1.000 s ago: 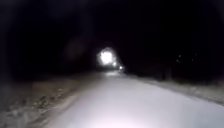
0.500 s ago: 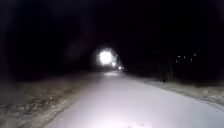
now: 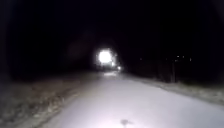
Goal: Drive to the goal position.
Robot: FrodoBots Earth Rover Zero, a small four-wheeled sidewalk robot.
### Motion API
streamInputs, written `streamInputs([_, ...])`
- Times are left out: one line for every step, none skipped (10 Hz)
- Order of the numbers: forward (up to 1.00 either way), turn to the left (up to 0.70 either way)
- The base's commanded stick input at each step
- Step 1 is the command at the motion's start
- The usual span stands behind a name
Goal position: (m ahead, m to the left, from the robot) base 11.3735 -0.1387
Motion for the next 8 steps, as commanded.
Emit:
streamInputs([1.00,0.04])
streamInputs([1.00,0.14])
streamInputs([1.00,0.24])
streamInputs([1.00,0.34])
streamInputs([1.00,0.40])
streamInputs([1.00,0.33])
streamInputs([1.00,0.02])
streamInputs([1.00,0.00])
